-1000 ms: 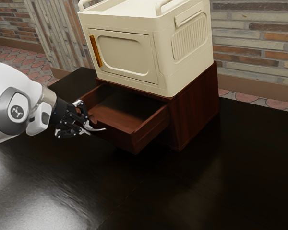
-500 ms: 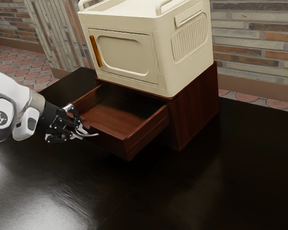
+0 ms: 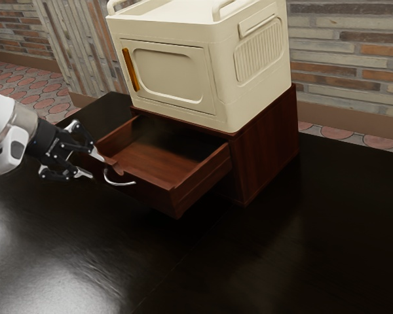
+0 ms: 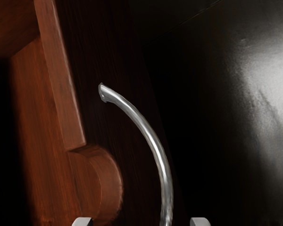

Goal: Pull the drawer handle with one arm to open the drawer

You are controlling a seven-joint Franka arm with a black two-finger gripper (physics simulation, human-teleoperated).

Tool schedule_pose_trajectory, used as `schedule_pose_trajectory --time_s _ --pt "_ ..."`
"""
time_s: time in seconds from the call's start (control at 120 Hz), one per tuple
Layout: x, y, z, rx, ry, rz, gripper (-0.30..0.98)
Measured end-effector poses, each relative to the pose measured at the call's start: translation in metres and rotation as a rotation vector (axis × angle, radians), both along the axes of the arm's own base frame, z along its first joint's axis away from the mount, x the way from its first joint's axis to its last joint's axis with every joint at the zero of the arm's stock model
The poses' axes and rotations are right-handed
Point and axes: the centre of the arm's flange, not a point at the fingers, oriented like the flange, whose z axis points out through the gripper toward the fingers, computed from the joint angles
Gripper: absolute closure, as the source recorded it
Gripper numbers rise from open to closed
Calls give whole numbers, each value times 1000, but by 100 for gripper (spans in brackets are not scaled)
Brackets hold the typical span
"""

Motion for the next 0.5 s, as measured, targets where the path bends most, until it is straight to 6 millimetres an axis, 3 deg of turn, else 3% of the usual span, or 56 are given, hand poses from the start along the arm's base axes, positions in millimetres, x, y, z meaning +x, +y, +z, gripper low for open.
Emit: schedule_pose_trajectory --time_s 0.125,0.3,0.408,0.5 --pt "9 -2 61 111 38 -11 41" --pt "41 -63 122 245 218 7 19" --pt "66 -95 132 265 341 102 12" --pt "72 -101 121 227 436 227 8"
